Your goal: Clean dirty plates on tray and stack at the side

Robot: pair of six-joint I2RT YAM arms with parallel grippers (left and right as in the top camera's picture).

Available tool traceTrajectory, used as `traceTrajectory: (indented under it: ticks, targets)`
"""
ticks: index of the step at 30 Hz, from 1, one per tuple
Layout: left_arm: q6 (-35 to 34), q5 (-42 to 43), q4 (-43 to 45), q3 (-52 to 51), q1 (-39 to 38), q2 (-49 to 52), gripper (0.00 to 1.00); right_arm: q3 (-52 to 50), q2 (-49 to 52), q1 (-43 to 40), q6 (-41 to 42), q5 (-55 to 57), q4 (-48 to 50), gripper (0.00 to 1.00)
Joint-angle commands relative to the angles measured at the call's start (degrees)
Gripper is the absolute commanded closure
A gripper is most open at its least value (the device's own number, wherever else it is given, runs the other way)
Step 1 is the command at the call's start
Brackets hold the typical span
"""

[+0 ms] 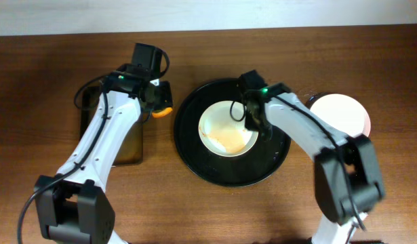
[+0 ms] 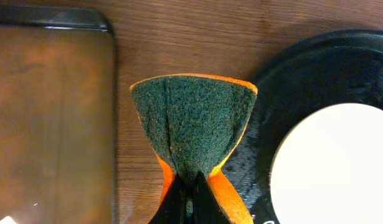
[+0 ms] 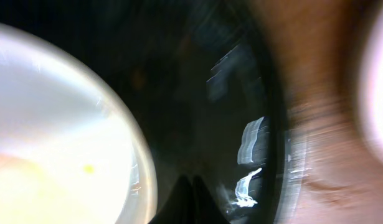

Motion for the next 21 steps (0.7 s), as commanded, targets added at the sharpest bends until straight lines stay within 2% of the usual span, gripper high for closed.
traceTrajectory:
  ticks: [1,4,6,7,8,9,10,11,14,18,21]
  targets:
    - [-0.22,-1.07,0.13,0.59,0.74,-1.31,1.0,0.13,-9.35,-0.24,-5.4,12.57,0.0,0.96]
    - [-0.2,-0.37,0.11,0.59,0.74,-1.31,1.0,0.13,-12.44,-0.26,-7.37,10.12,-1.11,0.96]
    - [-0.2,0.0,-0.15,0.59,0.74,-1.31,1.0,0.11,-11.67,-0.31,-7.32,-0.46,-1.33,0.92]
    - [-0.2,0.0,-0.28,0.57,0.74,-1.31,1.0,0.11,-11.1,-0.31,-7.34,-4.22,-0.74,0.7]
    - [-0.2,0.0,-0.35,0.57,0.74,-1.31,1.0,0.11,-10.56,-0.31,-7.34,-5.9,-0.02,0.59]
    - [-0.2,-0.02,-0.55,0.57,0.74,-1.31,1.0,0.11,-9.38,-0.33,-7.37,-6.23,0.85,0.59]
    - [-0.2,-0.02,-0.72,0.59,0.74,-1.31,1.0,0.11,-7.82,-0.7,-7.37,-6.36,1.49,0.69]
    - [-0.17,-0.02,-0.79,0.57,0.74,-1.31,1.0,0.11,-6.56,-1.2,-7.39,-7.02,1.75,0.71]
    - [-0.17,-0.02,-0.98,0.57,0.74,-1.31,1.0,0.11,-2.21,-3.74,-10.82,-15.08,4.11,0.66]
    - [-0.2,-0.02,-0.98,0.57,0.74,-1.31,1.0,0.11,1.88,-7.98,-13.86,-26.32,5.46,0.66]
    - [-0.2,-0.02,-0.96,0.57,0.74,-1.31,1.0,-0.02,3.8,-8.9,-13.86,-29.22,5.62,0.66]
